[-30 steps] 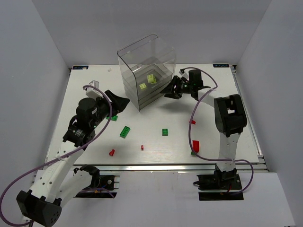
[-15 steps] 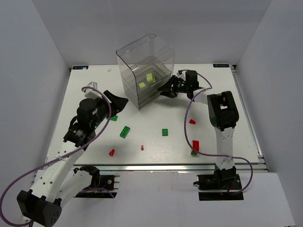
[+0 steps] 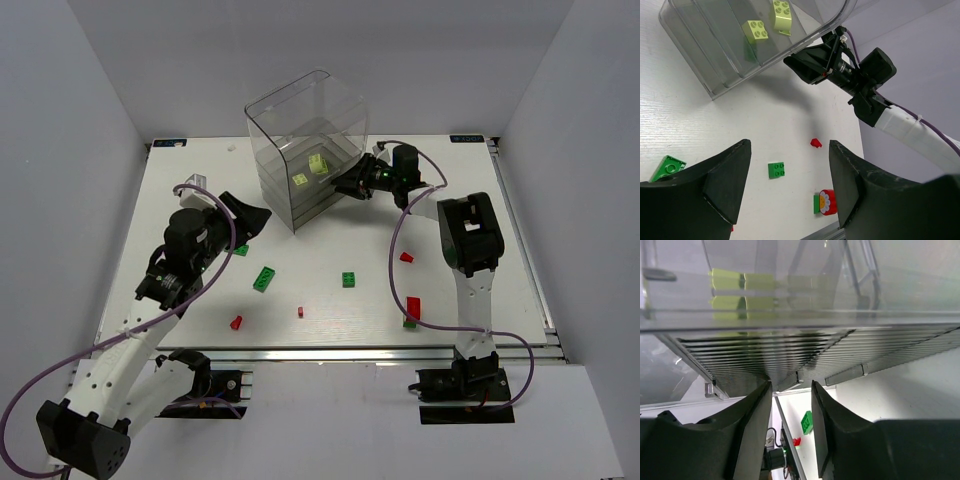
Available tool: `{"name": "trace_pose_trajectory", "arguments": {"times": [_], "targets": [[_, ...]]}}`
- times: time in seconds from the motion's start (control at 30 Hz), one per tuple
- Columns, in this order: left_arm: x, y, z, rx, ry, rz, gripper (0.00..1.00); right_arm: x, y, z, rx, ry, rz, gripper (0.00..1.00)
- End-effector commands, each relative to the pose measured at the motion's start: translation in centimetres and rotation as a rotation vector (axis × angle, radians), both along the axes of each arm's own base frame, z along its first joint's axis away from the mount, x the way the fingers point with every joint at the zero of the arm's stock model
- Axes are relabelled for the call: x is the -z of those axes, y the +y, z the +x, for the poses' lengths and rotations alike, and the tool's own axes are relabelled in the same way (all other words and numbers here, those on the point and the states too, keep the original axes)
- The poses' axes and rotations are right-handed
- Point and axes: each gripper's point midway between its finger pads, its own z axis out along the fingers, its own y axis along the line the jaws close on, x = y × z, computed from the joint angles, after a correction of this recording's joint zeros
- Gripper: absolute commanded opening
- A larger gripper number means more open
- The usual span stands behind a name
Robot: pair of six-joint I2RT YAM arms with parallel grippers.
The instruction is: Sort the legos into containers by color
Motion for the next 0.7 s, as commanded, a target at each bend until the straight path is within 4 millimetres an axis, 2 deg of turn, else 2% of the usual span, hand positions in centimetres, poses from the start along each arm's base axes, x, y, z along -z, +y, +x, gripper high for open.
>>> {"name": "trace_pose_trajectory", "arguments": {"times": [0.0,0.07,0.17,0.3,0.5,0.57,0.63,0.67], "targets": [[-0.4,0.3,0.2,-0.013,-0.004,0.004,0.73,-1.7,0.4,1.6,0.019,-0.074,0.023,0.43],[-0.3,0.3,0.1,-0.012,0.002,0.013,0.73,-1.8,0.8,2.1,0.024,-0.093,0.016,0.41],[-0.4,0.4,-0.1,-0.012,0.002,0.011,0.73,-1.3,0.9,2.1,0.018,-0.104,0.011,0.32],[-0.1,1.0,-0.2,-0.049,-0.004,-0.001,0.73,-1.0,0.5,2.2,0.016,-0.126,0.020,0.10],[0.8,0.8,-0.3,-0.048,0.012,-0.003,0.73,-1.0,0.3,1.7,0.007,-0.145,0.036,0.00],[1.2,0.8,-0.1,-0.048,0.023,0.003,0.73,-1.6,0.1,1.2,-0.001,-0.160,0.046,0.00],[2.2,0.5,0.1,-0.038,0.054,0.024,0.73,-0.6,-0.6,0.4,0.003,-0.131,0.042,0.00],[2.5,0.3,0.2,-0.027,0.064,0.030,0.73,-1.0,-1.0,0.1,0.007,-0.134,0.045,0.00]]}}
